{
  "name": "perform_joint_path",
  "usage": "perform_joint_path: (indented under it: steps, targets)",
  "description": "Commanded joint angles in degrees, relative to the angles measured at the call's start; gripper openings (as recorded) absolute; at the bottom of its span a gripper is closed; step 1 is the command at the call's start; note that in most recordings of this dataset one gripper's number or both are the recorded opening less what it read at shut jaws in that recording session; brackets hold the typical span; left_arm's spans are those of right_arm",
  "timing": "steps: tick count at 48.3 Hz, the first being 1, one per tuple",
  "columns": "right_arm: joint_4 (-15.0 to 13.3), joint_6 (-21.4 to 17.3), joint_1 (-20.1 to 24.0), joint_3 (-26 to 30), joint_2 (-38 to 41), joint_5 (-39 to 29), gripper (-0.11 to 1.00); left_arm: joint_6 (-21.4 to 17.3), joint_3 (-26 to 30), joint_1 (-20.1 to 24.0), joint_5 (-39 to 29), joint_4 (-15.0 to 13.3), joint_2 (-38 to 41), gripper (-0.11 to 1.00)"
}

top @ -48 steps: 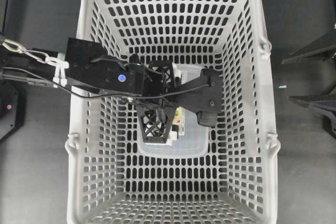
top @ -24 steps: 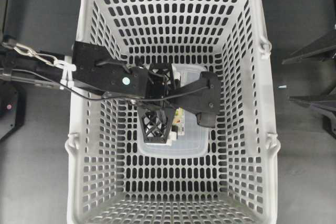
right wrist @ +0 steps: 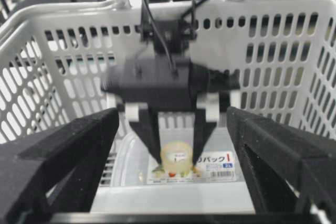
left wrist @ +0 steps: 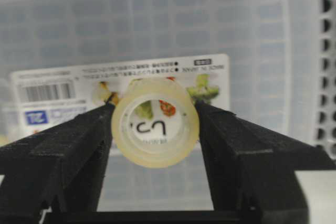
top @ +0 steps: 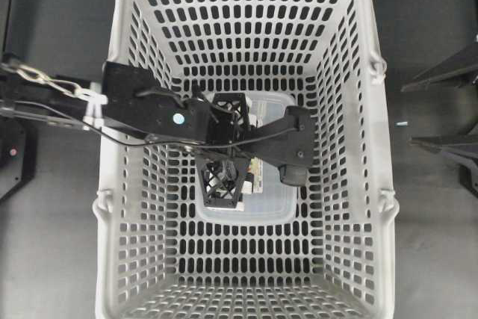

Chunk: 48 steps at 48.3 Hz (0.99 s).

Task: Pick up the cellophane tape from the shopping basket with the left arm.
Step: 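Lift the gripped tape roll upward out of the container with left gripper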

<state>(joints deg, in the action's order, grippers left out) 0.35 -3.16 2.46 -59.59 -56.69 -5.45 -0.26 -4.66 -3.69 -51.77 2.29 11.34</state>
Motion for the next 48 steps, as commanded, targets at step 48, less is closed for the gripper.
perform_joint_path:
  steps: [48]
  targets:
    - [0.2,-0.1,0.2,-0.4,0.3,4.1,0.8,0.1,23.6,-0.2,-24.8,0.3,-5.3,0.5]
